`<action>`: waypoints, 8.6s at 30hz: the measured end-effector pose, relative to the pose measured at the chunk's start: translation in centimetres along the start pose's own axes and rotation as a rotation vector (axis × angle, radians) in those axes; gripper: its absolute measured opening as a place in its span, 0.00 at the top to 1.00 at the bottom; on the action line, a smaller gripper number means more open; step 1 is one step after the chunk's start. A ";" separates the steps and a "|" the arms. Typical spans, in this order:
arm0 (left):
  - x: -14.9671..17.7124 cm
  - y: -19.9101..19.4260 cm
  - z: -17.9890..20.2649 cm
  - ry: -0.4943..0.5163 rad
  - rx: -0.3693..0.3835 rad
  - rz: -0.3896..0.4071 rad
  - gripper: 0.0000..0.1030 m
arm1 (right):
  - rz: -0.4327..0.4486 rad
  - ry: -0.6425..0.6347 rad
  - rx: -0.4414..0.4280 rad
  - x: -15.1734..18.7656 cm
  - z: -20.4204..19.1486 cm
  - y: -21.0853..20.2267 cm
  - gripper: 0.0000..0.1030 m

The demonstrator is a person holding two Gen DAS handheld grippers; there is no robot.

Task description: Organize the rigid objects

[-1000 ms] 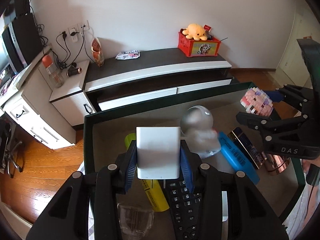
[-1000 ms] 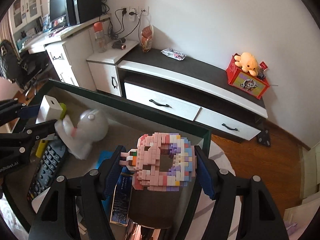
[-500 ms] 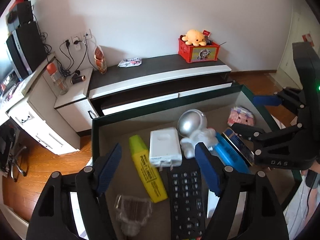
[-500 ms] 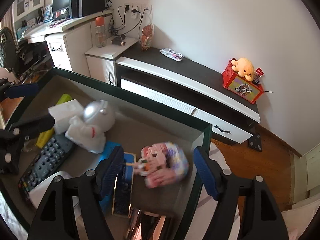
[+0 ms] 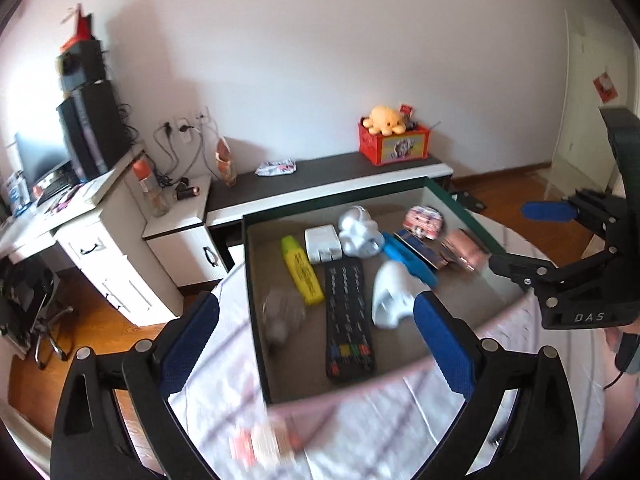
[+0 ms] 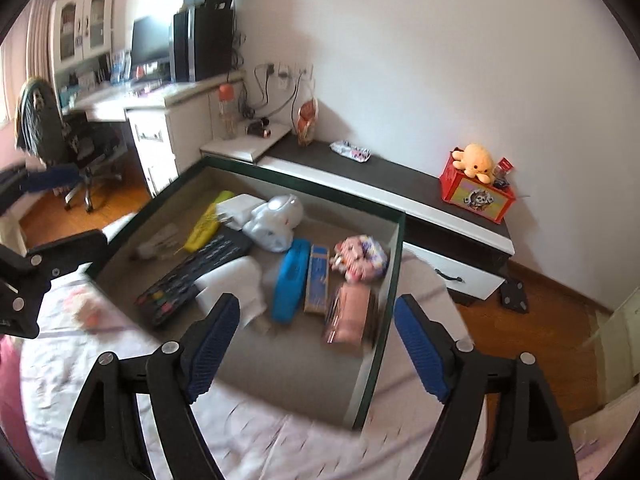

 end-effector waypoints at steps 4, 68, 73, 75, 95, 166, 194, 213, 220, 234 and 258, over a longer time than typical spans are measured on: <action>3.0 -4.8 1.2 -0.013 -0.039 0.051 0.00 | 0.022 0.039 -0.001 3.6 -0.7 -3.6 0.19; 19.4 -7.2 -1.0 -0.218 -0.111 -0.140 0.00 | -0.127 0.101 -0.068 14.0 -6.2 1.0 0.72; 19.2 -6.4 -1.4 -0.233 -0.112 -0.144 0.00 | -0.121 0.092 -0.049 14.5 -5.1 0.5 0.74; 19.1 -6.0 -1.6 -0.241 -0.109 -0.148 0.00 | -0.124 0.091 -0.047 14.6 -4.9 0.6 0.74; 13.5 4.1 -3.8 -0.218 -0.115 -0.224 0.01 | -0.112 0.135 -0.058 12.9 -2.6 2.8 0.74; 8.4 -9.4 7.8 -0.007 -0.015 0.087 0.38 | 0.149 0.129 -0.208 10.0 -2.5 -9.4 0.80; -1.1 8.7 2.5 -0.013 0.020 -0.025 0.38 | -0.002 -0.023 -0.136 -3.5 1.8 6.9 0.79; 1.0 11.0 4.8 0.005 0.030 -0.063 0.38 | -0.138 -0.064 -0.150 1.0 0.0 9.6 0.79; 1.8 11.3 4.7 0.001 0.014 -0.078 0.38 | -0.119 -0.018 -0.120 1.4 0.5 10.1 0.79; 2.3 10.9 4.6 0.009 -0.013 -0.083 0.14 | -0.091 0.024 -0.086 1.5 0.3 9.7 0.68; 3.5 -5.1 3.3 -0.109 -0.081 0.139 0.00 | 0.191 0.046 0.026 3.2 -3.2 -8.4 0.00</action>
Point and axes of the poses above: each gripper's, at about its wrist camera, not at the fingertips, and y roughly the way its jaws point, z to its right, x to its underside, the point moved 3 cm from there along y, roughly the way its jaws point, and after that the axes turned 4 degrees about y, right-handed, at the moved point
